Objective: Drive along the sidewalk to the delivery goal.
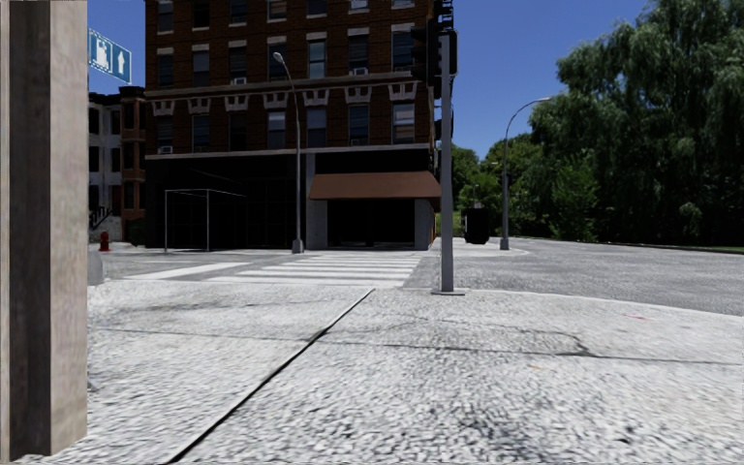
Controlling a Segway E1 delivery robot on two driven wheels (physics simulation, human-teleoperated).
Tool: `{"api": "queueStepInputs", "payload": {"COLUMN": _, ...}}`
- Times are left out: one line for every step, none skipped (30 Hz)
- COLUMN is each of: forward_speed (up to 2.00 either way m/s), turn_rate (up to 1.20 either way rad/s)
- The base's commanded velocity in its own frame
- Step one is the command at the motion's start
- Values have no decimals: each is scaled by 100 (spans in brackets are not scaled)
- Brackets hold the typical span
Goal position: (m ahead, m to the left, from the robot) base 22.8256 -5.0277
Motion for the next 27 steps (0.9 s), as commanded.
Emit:
{"api": "queueStepInputs", "payload": {"forward_speed": 200, "turn_rate": 28}}
{"api": "queueStepInputs", "payload": {"forward_speed": 200, "turn_rate": 28}}
{"api": "queueStepInputs", "payload": {"forward_speed": 200, "turn_rate": 28}}
{"api": "queueStepInputs", "payload": {"forward_speed": 200, "turn_rate": 28}}
{"api": "queueStepInputs", "payload": {"forward_speed": 200, "turn_rate": 28}}
{"api": "queueStepInputs", "payload": {"forward_speed": 200, "turn_rate": 24}}
{"api": "queueStepInputs", "payload": {"forward_speed": 200, "turn_rate": 15}}
{"api": "queueStepInputs", "payload": {"forward_speed": 200, "turn_rate": 9}}
{"api": "queueStepInputs", "payload": {"forward_speed": 200, "turn_rate": 3}}
{"api": "queueStepInputs", "payload": {"forward_speed": 200, "turn_rate": 0}}
{"api": "queueStepInputs", "payload": {"forward_speed": 200, "turn_rate": 0}}
{"api": "queueStepInputs", "payload": {"forward_speed": 200, "turn_rate": 0}}
{"api": "queueStepInputs", "payload": {"forward_speed": 200, "turn_rate": 0}}
{"api": "queueStepInputs", "payload": {"forward_speed": 200, "turn_rate": 0}}
{"api": "queueStepInputs", "payload": {"forward_speed": 200, "turn_rate": 0}}
{"api": "queueStepInputs", "payload": {"forward_speed": 200, "turn_rate": 0}}
{"api": "queueStepInputs", "payload": {"forward_speed": 200, "turn_rate": 0}}
{"api": "queueStepInputs", "payload": {"forward_speed": 200, "turn_rate": 0}}
{"api": "queueStepInputs", "payload": {"forward_speed": 200, "turn_rate": 0}}
{"api": "queueStepInputs", "payload": {"forward_speed": 200, "turn_rate": 0}}
{"api": "queueStepInputs", "payload": {"forward_speed": 200, "turn_rate": 0}}
{"api": "queueStepInputs", "payload": {"forward_speed": 200, "turn_rate": 0}}
{"api": "queueStepInputs", "payload": {"forward_speed": 200, "turn_rate": 3}}
{"api": "queueStepInputs", "payload": {"forward_speed": 200, "turn_rate": 3}}
{"api": "queueStepInputs", "payload": {"forward_speed": 200, "turn_rate": 8}}
{"api": "queueStepInputs", "payload": {"forward_speed": 200, "turn_rate": 9}}
{"api": "queueStepInputs", "payload": {"forward_speed": 200, "turn_rate": 9}}
